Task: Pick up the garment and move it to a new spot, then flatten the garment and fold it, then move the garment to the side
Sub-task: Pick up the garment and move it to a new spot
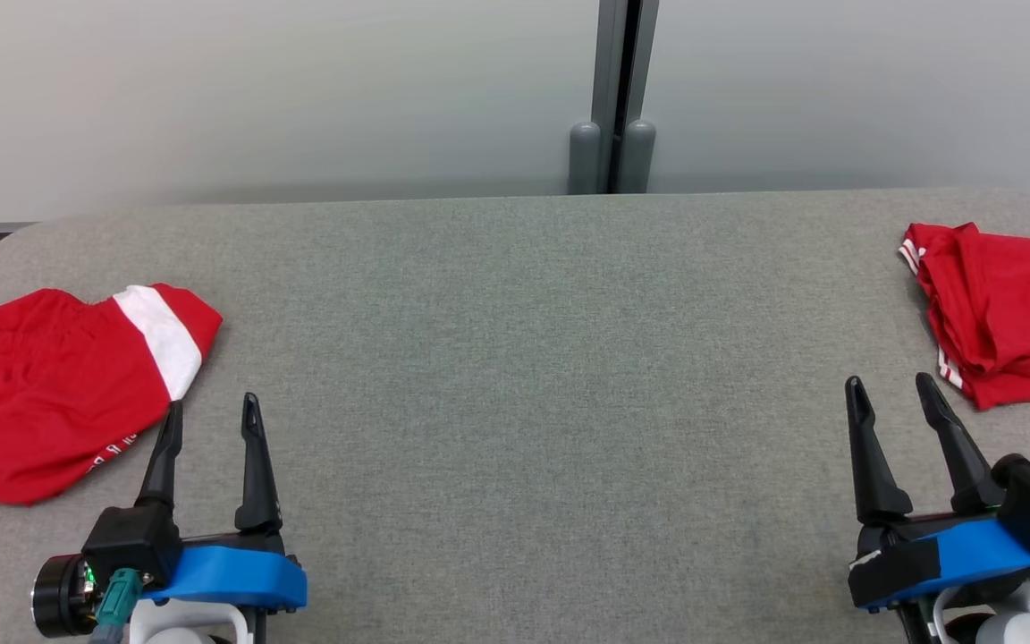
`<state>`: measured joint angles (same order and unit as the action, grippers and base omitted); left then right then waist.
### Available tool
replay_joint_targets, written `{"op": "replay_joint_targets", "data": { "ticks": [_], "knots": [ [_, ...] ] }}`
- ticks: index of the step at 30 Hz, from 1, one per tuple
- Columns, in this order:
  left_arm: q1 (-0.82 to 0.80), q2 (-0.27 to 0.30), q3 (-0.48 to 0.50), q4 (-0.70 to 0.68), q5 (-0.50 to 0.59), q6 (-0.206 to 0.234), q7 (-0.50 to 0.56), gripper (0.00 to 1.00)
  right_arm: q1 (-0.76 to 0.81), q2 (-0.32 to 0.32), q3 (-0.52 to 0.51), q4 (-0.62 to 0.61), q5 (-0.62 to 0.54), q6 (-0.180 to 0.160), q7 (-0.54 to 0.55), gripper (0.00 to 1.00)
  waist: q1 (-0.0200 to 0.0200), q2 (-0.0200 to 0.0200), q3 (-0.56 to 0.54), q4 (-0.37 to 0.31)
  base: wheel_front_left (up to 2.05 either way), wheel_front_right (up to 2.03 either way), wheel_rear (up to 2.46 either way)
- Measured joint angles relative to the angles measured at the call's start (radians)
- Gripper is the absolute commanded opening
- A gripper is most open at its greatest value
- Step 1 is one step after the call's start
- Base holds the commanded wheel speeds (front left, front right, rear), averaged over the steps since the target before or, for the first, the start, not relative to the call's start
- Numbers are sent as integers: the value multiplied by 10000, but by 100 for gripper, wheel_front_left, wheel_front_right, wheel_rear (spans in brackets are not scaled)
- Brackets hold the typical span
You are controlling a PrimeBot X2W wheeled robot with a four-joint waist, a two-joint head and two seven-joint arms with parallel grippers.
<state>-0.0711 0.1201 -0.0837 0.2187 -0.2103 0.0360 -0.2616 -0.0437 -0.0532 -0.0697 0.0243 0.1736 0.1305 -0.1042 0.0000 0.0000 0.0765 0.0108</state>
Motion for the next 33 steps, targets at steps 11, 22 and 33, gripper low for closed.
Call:
{"op": "replay_joint_targets", "data": {
  "ticks": [11,22,33],
  "knots": [
    [-174,119,107,19,-113,186,2,100,-11,15,128,38,-58,2,207,100,1,0,137,524,0,0,0],
    [-282,209,353,-178,-290,384,2,100,-217,10,293,-2,-203,0,391,100,1,0,420,1721,0,0,0],
    [-129,236,575,-353,-453,568,2,100,-451,-199,533,-42,-211,2,504,100,1,0,740,3074,0,0,0]
  ]
}}
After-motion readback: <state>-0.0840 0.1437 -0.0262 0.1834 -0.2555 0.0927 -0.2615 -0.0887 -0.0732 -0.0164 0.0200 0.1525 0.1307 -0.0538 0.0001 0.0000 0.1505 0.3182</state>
